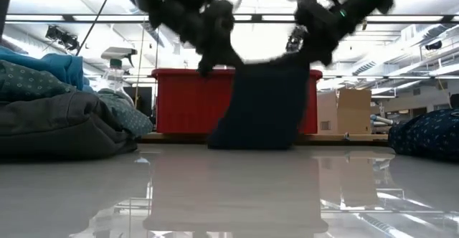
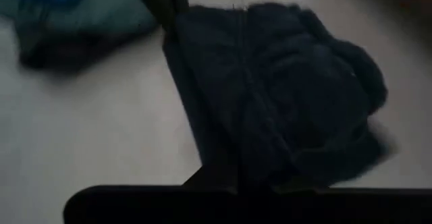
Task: Fold laundry
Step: Fold the dark blue shorts
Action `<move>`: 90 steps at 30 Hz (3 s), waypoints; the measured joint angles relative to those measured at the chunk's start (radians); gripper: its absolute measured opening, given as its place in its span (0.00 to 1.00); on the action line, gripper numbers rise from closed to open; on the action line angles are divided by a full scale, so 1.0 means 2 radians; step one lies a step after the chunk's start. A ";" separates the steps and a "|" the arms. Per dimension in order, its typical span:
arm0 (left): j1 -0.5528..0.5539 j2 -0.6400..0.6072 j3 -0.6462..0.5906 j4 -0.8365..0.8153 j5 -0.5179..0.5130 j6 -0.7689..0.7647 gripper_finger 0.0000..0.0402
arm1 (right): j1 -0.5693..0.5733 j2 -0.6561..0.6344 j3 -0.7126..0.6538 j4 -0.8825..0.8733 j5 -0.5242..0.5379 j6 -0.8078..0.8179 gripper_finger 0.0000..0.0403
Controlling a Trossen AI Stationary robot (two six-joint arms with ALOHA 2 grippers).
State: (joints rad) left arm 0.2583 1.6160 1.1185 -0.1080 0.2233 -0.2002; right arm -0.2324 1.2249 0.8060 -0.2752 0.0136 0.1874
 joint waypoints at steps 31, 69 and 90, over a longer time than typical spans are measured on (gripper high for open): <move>0.013 0.056 -0.012 -0.057 0.005 -0.233 0.15 | -0.052 0.143 -0.110 0.212 -0.158 0.187 0.50; -0.088 0.153 0.052 -0.213 -0.159 -0.226 0.29 | -0.032 0.208 -0.108 0.461 -0.252 -0.052 0.45; -0.077 0.052 0.103 -0.348 -0.141 -0.244 0.29 | 0.015 0.486 -0.077 0.772 -0.157 -0.072 0.43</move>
State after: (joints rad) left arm 0.1046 1.7205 1.3244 -0.8032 -0.0582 -0.6874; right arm -0.2026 2.1978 0.6524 1.2696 -0.2998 0.0442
